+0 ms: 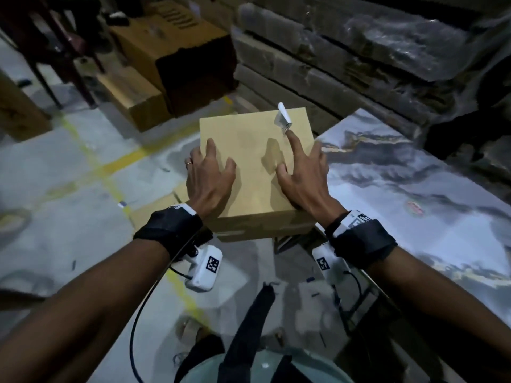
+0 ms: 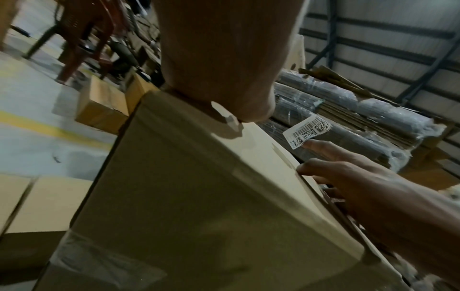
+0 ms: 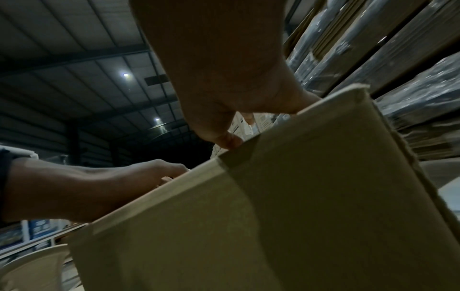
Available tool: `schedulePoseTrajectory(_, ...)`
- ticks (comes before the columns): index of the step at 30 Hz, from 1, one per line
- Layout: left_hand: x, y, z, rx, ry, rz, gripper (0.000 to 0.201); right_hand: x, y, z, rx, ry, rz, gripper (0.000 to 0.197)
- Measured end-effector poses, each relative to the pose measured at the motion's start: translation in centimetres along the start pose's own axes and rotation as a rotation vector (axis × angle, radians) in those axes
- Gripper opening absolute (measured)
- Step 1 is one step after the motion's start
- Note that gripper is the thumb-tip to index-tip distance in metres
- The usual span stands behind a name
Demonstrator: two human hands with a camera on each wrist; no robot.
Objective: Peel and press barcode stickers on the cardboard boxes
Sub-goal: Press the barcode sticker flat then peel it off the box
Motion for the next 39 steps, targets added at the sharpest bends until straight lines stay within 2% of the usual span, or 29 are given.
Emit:
schedulePoseTrajectory(10, 15.0, -1.6, -4.7, -0.068, -0.027, -0.238, 0.071, 10.9, -1.6, 10.6, 0.128, -0.072, -0.154, 0.072)
schedulePoseTrajectory(18, 26.2, -3.2, -9.0, -0.076, -0.001, -0.360, 0.070, 17.7, -3.5, 21.8, 0.247, -0.119, -0.181, 0.072)
schedulePoseTrajectory(28, 36.8, -7.1, -11.2, -0.096, 0.060, -0.523, 0.071, 22.5, -6.4, 32.4, 0.486, -0.090, -0.245, 0.072)
schedulePoseTrajectory(34, 43.5, -10.0, -10.1, -0.130, 0.102, -0.659, 0.072, 24.2, -7.7, 39.4, 0.635, -0.103, -0.337, 0.075)
schedulePoseTrajectory(39, 51.1, -12.8, -8.4, -0.164, 0.122, -0.747, 0.074, 25.0, -8.9, 47.3, 0.767, -0.098, -0.413, 0.081)
Point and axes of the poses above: each hand's wrist, its own y-axis towards the middle knuckle, its own z-axis out of the palm, x = y × z, the point moved 3 cm from there along y, towards the middle knuckle, and after that the axes turned 13 degrees about z, right-handed, at the moved point
